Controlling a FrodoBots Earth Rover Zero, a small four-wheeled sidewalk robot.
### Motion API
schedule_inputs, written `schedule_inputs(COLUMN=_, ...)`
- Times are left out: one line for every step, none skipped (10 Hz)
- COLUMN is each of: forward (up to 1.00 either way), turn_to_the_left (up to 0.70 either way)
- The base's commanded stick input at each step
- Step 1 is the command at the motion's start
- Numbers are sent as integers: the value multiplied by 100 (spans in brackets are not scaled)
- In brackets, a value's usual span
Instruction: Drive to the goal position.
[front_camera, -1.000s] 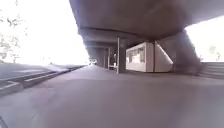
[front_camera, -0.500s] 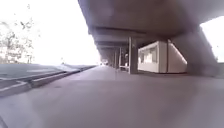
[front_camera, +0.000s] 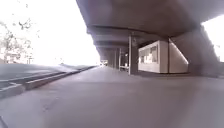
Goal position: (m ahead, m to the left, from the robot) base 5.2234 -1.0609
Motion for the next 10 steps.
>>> schedule_inputs(forward=50, turn_to_the_left=0)
schedule_inputs(forward=50, turn_to_the_left=0)
schedule_inputs(forward=50, turn_to_the_left=0)
schedule_inputs(forward=50, turn_to_the_left=0)
schedule_inputs(forward=50, turn_to_the_left=0)
schedule_inputs(forward=50, turn_to_the_left=0)
schedule_inputs(forward=50, turn_to_the_left=0)
schedule_inputs(forward=50, turn_to_the_left=0)
schedule_inputs(forward=50, turn_to_the_left=0)
schedule_inputs(forward=50, turn_to_the_left=0)
